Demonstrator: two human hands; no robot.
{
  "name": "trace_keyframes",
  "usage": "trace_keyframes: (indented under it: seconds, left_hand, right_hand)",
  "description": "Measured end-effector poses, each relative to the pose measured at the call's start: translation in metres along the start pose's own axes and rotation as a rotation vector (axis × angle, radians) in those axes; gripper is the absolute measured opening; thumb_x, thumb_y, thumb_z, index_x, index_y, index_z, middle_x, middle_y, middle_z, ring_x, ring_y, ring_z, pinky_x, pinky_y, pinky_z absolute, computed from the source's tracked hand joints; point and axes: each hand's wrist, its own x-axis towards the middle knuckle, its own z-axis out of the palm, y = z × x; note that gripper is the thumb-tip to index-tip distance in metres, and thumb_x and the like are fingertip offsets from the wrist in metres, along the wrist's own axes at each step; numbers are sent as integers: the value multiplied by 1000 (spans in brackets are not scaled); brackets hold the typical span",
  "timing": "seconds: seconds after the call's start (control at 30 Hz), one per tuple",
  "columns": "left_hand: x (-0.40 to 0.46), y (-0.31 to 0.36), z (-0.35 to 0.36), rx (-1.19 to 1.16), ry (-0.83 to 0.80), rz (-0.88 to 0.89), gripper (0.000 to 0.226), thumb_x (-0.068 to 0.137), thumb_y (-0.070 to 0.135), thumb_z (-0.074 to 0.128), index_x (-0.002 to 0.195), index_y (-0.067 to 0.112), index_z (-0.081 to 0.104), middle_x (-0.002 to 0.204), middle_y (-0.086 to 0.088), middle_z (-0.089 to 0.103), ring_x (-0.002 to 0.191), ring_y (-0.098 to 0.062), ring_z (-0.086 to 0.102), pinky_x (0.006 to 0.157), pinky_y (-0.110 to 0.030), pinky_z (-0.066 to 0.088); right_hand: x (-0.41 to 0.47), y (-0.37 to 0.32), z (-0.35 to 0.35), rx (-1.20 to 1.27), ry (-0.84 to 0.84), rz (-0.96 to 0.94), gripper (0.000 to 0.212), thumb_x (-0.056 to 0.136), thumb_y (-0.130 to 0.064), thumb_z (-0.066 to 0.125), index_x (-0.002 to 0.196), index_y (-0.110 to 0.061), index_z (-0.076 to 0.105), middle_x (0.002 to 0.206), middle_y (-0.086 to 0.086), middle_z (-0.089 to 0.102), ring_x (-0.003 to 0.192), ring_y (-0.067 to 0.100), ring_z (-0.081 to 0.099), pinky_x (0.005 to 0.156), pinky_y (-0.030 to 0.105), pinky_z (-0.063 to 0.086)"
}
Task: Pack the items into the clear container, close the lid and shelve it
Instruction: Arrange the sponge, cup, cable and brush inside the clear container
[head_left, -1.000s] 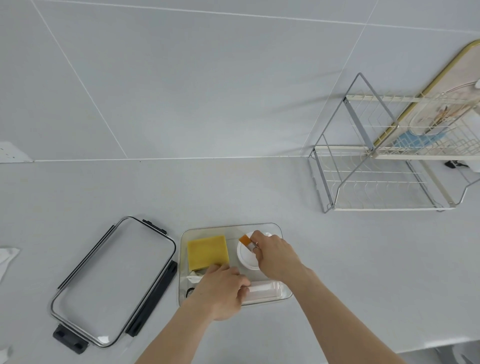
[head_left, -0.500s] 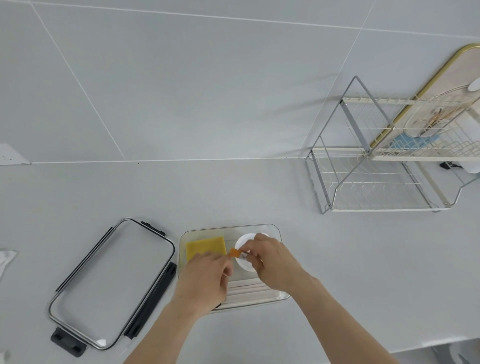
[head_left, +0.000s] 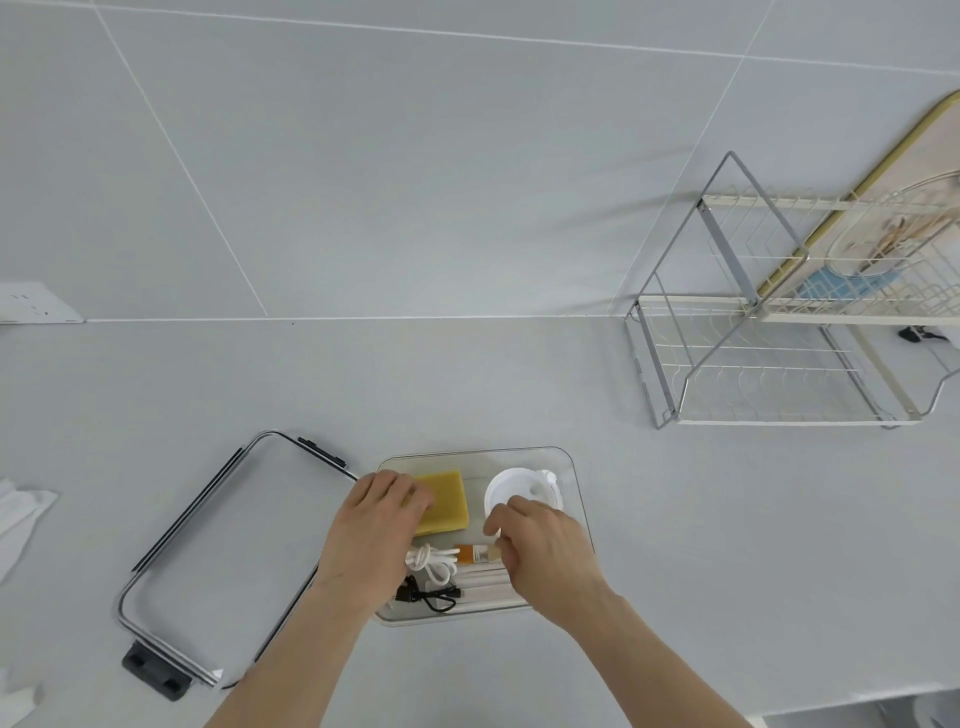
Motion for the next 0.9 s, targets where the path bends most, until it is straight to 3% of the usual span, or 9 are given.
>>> trace_keyframes:
  seconds: [0.2,0.33,0.43,0.57,0.73,0.9]
  left_hand:
    - [-1,-1,0,-40,38,13,60,43,-7,68,94,24,62,91,9,63,98,-23,57,91,-33,46]
    - [-1,-5,2,-41,41,1,59,42,-7,67,92,25,60,89,9,60,99,-23,55,96,-31,36]
    - [-2,-11,8,-40,20,-22,60,43,-5,68,93,27,59,91,11,59,101,-20,54,97,-27,29]
    - [-3,-15,13,-90,-2,-17,59,46,-3,68,93,29,58,96,14,57,104,-18,51,96,-25,36]
    - [0,-14,14,-98,-10,-8,55,49,-2,66,94,29,57,97,13,56,105,-17,50,99,-26,37]
    - [1,-16,15,-100,0,-3,56,47,0,67,93,30,55,95,14,53,102,-16,48,100,-26,36]
  right_hand:
    - [5,-27,0,178,-193,1,13,87,-27,64,99,-31,67,95,-9,72,86,17,64,61,25,39]
    - [10,-46,15,287,-327,32,15,84,-17,65,95,-25,73,91,-4,77,84,20,67,74,30,54]
    - [17,-51,21,268,-362,80,18,79,-14,71,94,-23,74,91,-2,78,87,22,68,77,33,55]
    - [28,-57,26,125,-386,66,22,73,-15,77,91,-26,72,91,-1,76,90,26,67,71,30,52]
    - [36,-59,31,47,-399,10,34,72,2,64,92,-23,73,91,3,75,88,31,68,73,34,54]
    - [31,-51,33,238,-403,63,38,72,10,54,90,-19,72,81,5,74,77,25,66,68,30,53]
